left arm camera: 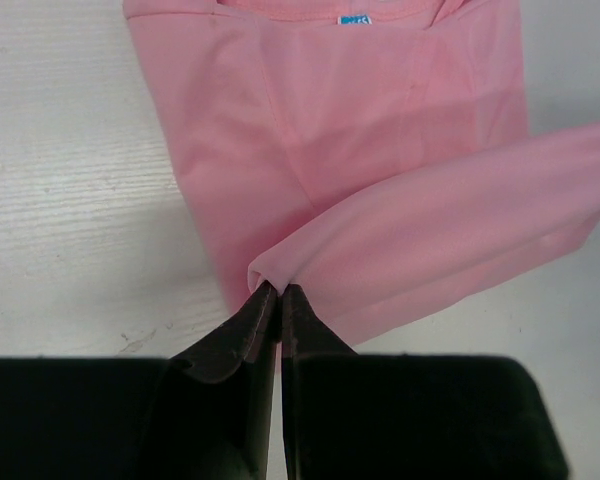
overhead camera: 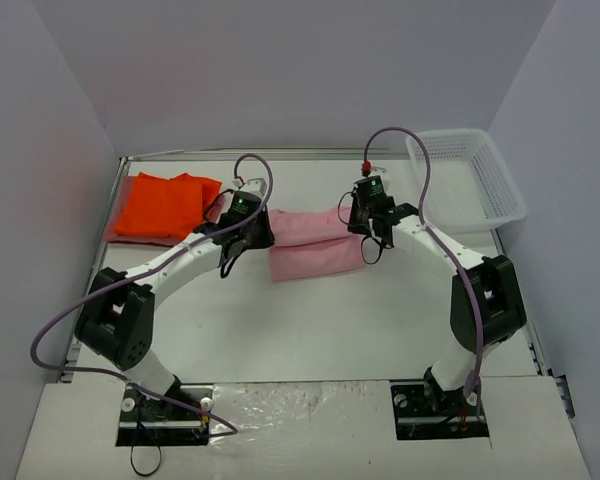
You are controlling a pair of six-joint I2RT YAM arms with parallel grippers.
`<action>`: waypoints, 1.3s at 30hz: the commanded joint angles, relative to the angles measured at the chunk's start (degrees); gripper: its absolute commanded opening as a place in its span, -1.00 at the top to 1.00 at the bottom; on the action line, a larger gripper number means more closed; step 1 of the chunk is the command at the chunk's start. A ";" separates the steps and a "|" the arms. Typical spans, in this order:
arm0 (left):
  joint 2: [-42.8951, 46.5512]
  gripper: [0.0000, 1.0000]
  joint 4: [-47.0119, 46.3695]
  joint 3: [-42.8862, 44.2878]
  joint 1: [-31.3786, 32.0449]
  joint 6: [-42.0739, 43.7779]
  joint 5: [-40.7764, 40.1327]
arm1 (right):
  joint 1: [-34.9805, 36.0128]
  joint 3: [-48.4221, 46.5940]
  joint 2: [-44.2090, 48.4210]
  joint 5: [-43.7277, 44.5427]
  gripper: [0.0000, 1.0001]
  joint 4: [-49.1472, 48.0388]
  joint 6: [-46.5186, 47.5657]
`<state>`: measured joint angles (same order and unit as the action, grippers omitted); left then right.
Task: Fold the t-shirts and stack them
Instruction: Fold the long partially folded tshirt into a neat square
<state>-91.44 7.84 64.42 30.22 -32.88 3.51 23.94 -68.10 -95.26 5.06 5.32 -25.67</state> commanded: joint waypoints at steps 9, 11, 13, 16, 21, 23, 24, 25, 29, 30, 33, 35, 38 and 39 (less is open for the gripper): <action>-9.09 0.95 -0.72 10.89 -2.18 4.32 -4.55 | -1.80 -9.34 -10.46 -0.84 1.00 -5.23 2.55; -12.69 0.65 -0.89 13.08 -2.27 4.67 -5.44 | -2.50 -13.36 -15.27 -1.63 0.75 -7.08 3.69; -15.86 -0.11 -1.86 15.99 -2.27 5.55 -7.28 | -3.37 -16.96 -18.36 -1.81 -0.08 -8.66 4.22; -18.42 -0.39 -1.61 19.76 -2.27 7.04 -9.03 | -4.69 -19.61 -22.85 -1.28 -0.59 -10.06 4.40; -16.33 -0.66 -2.56 20.13 -2.09 9.24 -12.38 | -5.05 -20.33 -23.04 0.21 -0.75 -10.86 5.46; -13.95 -0.70 -1.95 19.08 -2.09 9.15 -12.82 | -5.05 -18.49 -20.51 -0.31 -0.76 -10.86 5.37; -12.20 -0.70 -1.25 18.64 -2.01 8.98 -12.65 | -5.05 -17.78 -19.62 -0.66 -0.75 -10.86 5.19; -11.31 -0.71 -0.81 17.50 -1.92 8.63 -12.21 | -5.05 -16.99 -17.87 -1.10 -0.76 -10.77 5.19; -6.48 -0.72 -0.37 12.40 -0.25 6.61 -13.00 | -4.26 -10.33 -12.50 -2.60 -0.75 -10.86 5.10; -4.99 -0.72 -0.19 11.26 0.62 6.26 -13.09 | -3.91 -9.09 -11.53 -2.60 -0.75 -10.86 5.19; -2.18 -0.72 1.04 7.13 2.03 3.97 -15.10 | -2.59 -4.61 -7.40 -1.98 -0.75 -10.86 5.46; -0.94 -0.71 0.78 3.35 2.48 1.60 -13.54 | -1.71 -2.40 -4.33 -1.98 -0.75 -10.86 5.98; 0.73 -0.69 3.14 0.19 2.57 -1.64 -12.74 | 0.75 1.29 -0.72 -3.03 -0.73 -10.86 7.12; 1.78 -0.69 3.67 -0.61 2.48 -2.27 -12.82 | 1.62 1.99 0.07 -3.30 -0.72 -10.77 7.47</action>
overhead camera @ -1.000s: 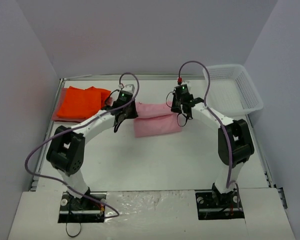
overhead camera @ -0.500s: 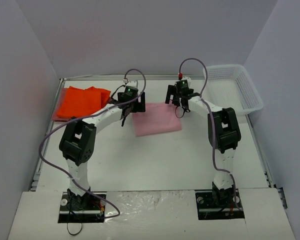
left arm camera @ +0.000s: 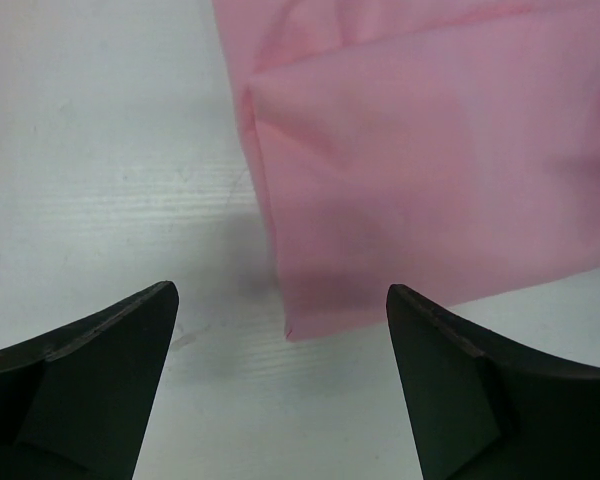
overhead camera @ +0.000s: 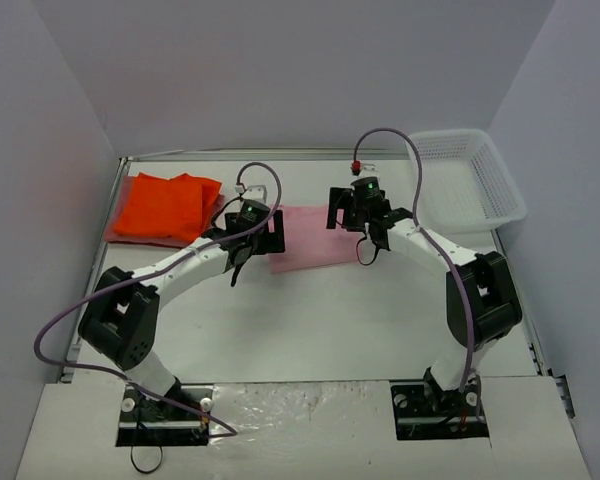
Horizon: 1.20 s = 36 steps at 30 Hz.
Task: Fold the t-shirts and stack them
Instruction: Fold the long partially folded tshirt into a neat square, then put the neatly folded tshirt into the corner of the board with the left arm
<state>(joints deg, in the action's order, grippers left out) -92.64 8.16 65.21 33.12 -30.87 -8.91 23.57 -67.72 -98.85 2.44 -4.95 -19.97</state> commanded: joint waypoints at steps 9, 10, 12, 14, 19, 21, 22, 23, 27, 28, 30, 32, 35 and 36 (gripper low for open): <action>12.12 -0.69 6.78 -10.27 -3.41 -11.92 -1.82 | 12.90 3.48 5.95 -1.82 -0.30 1.79 3.97; 13.00 -0.69 6.78 -11.58 -3.77 -12.36 -2.16 | 13.34 3.48 5.51 -1.82 -0.13 1.79 4.14; 15.28 -0.69 7.57 -12.65 -4.47 -13.51 -3.22 | 14.74 2.95 4.20 -1.82 0.08 1.79 4.32; 16.52 -0.69 7.57 -14.14 -5.08 -14.21 -3.40 | 16.49 2.42 3.14 -1.82 0.19 1.87 4.58; 19.25 -0.69 7.13 -16.69 -7.89 -15.44 -1.29 | 20.28 -0.74 -1.43 -1.82 0.20 2.84 6.16; 20.12 -0.69 6.69 -17.92 -8.69 -15.71 -0.24 | 21.94 -2.23 -3.62 -1.82 0.21 3.02 6.52; 20.48 -0.69 6.69 -18.27 -9.30 -15.71 0.03 | 22.39 -2.67 -4.24 -1.73 0.21 3.10 6.69; 21.09 -0.69 6.60 -18.89 -9.48 -15.54 0.20 | 22.74 -3.29 -5.03 -1.73 0.21 3.10 6.78; 22.59 -0.69 6.69 -19.94 -10.80 -15.27 0.82 | 24.41 -5.92 -9.16 -1.30 0.23 3.45 6.96; 22.85 -0.69 6.60 -20.21 -11.24 -15.01 0.91 | 24.59 -6.97 -9.87 -1.29 0.23 3.54 7.05; 23.47 -0.69 6.86 -20.65 -11.59 -14.83 1.26 | 24.94 -8.03 -11.53 -0.77 0.23 3.72 7.22; 24.08 -0.69 6.95 -20.91 -12.38 -14.57 1.52 | 25.47 -9.26 -12.85 -0.51 0.22 3.81 7.57; 24.61 -0.69 6.69 -21.61 -13.17 -14.22 2.14 | 25.91 -11.02 -13.74 -0.06 0.16 4.16 7.92; 24.61 -0.69 6.52 -22.05 -13.43 -14.13 2.49 | 26.00 -11.37 -14.44 0.20 0.11 4.33 8.10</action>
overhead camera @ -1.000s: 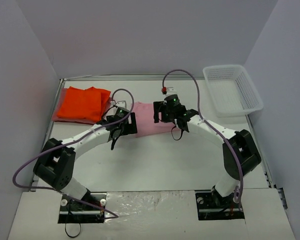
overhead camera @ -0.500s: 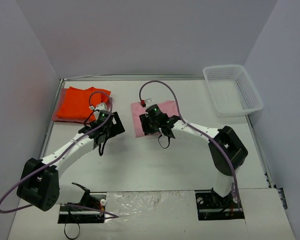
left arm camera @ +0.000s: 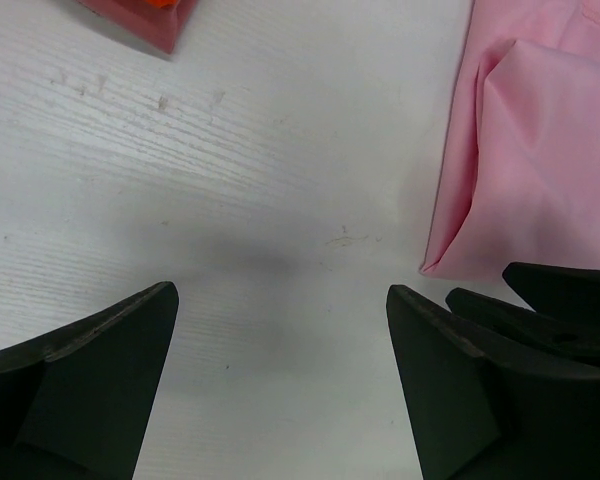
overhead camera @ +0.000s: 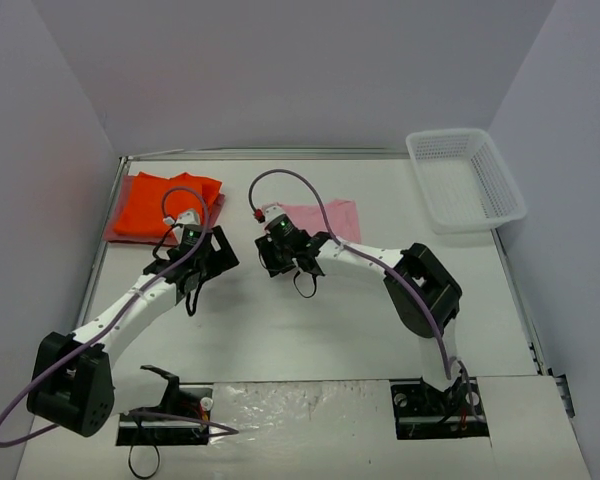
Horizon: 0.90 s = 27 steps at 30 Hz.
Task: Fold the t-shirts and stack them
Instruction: Put the neatly folded tshirt into the corner of the board with the left arm
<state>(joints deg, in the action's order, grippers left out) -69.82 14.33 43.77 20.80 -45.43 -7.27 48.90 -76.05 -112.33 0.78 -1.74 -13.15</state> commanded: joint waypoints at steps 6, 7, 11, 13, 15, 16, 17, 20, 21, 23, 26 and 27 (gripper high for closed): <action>1.79 -0.69 -0.79 -1.76 -2.34 0.43 2.52 | 0.67 -5.16 -4.99 2.48 0.06 1.47 1.90; 1.79 -0.69 -0.97 -1.84 -2.51 0.52 2.70 | 0.67 -5.25 -5.52 2.22 0.06 1.47 1.90; 1.97 -0.69 -1.14 -2.55 -3.57 0.87 3.57 | 0.84 -5.60 -8.07 1.07 0.06 1.47 1.55; 2.06 -0.69 -1.23 -2.72 -4.18 1.13 3.93 | 1.28 -5.25 -8.43 0.89 0.05 1.47 1.20; 2.15 -0.69 -1.49 -2.99 -4.80 1.13 4.71 | 1.72 -4.90 -8.52 0.98 0.03 1.47 1.19; 1.97 -0.69 -1.76 -3.16 -5.58 1.13 5.15 | 1.89 -4.46 -8.43 1.16 0.03 1.47 1.19; 1.88 -0.69 -1.93 -3.51 -5.94 1.05 5.68 | 2.07 -4.20 -8.17 1.33 0.06 1.47 1.02; 1.44 -0.70 -2.90 -3.78 -6.56 0.52 7.18 | 2.33 -3.14 -7.73 2.21 0.40 1.47 0.49; 1.18 -0.70 -3.68 -3.95 -6.56 0.08 7.27 | 2.34 -2.88 -7.64 2.47 0.48 1.47 0.49; 0.48 -0.69 -4.48 -4.30 -6.56 -0.62 8.92 | 2.34 -2.26 -7.46 2.56 0.70 1.47 0.49; -0.84 -0.69 -6.67 -5.01 -6.56 -2.20 10.95 | 2.34 -1.65 -7.46 2.91 0.90 1.47 0.32; -1.19 -0.69 -7.55 -5.18 -6.56 -2.56 11.39 | 2.34 -1.56 -7.46 2.92 0.93 1.47 0.31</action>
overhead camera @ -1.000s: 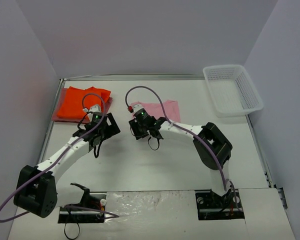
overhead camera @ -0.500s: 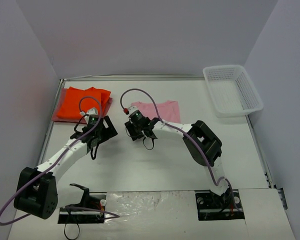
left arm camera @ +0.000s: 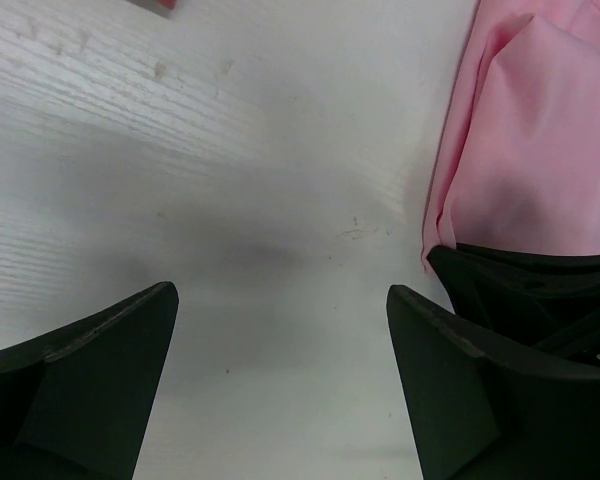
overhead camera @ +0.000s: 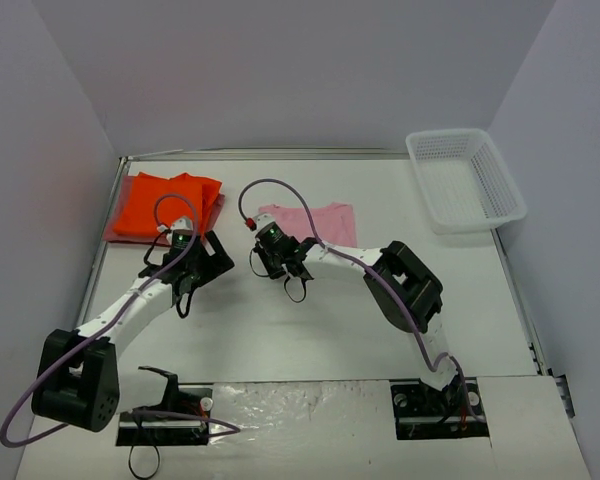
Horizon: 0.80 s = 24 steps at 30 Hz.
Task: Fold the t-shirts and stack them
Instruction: Put the neatly folded tshirt into the corner of the board with the left arm
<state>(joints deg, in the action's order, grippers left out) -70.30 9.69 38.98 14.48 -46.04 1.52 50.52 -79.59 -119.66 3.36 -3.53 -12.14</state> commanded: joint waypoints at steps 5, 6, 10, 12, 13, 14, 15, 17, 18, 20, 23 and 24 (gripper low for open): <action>-2.47 -0.71 -5.64 -1.10 -0.24 -5.19 6.55 | 0.72 2.86 1.00 0.16 1.00 3.27 -0.78; -3.17 -0.74 -7.30 -1.36 -0.24 -6.94 7.26 | 0.72 3.21 1.44 0.16 1.00 3.27 -0.87; -6.06 -0.78 -13.28 -2.42 -0.24 -12.22 11.13 | 0.72 3.92 3.90 -0.28 1.00 3.27 -0.78; -7.65 -0.79 -17.07 -2.86 -0.15 -15.29 13.24 | 0.80 4.36 4.87 -1.33 1.00 3.27 -0.69; -9.40 -0.78 -18.03 -2.77 -0.15 -16.18 13.77 | 0.81 4.44 5.65 -1.42 1.00 3.27 -0.69; -10.37 -0.78 -20.13 -2.60 -0.15 -16.97 14.38 | 0.89 4.53 6.10 -1.33 1.00 3.27 -0.69; -11.25 -0.78 -21.37 -2.77 -0.15 -18.89 15.78 | 0.98 4.79 6.45 -1.25 1.00 3.27 -0.69; -13.80 -0.79 -26.01 -3.55 -0.15 -21.09 16.76 | 1.07 5.15 7.42 -1.16 1.00 3.27 -0.69; -14.50 -0.79 -27.43 -3.91 -0.07 -23.11 17.37 | 1.07 5.15 7.59 -1.16 1.00 3.27 -0.69; -16.53 -0.79 -31.81 -4.53 -0.07 -24.79 17.73 | 1.07 5.32 7.95 -1.25 1.00 3.27 -0.60; -18.11 -0.79 -35.69 -5.76 0.11 -27.08 17.38 | 1.33 5.41 8.30 -1.42 1.00 3.27 -0.69; -18.81 -0.80 -36.23 -5.67 0.28 -27.52 17.38 | 1.51 5.33 8.39 -1.42 1.00 3.27 -0.69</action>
<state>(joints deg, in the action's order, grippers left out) -87.83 -20.71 34.24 14.50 -69.36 18.39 51.18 -74.59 -115.09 2.24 -1.91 -12.36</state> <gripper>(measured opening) 0.896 0.021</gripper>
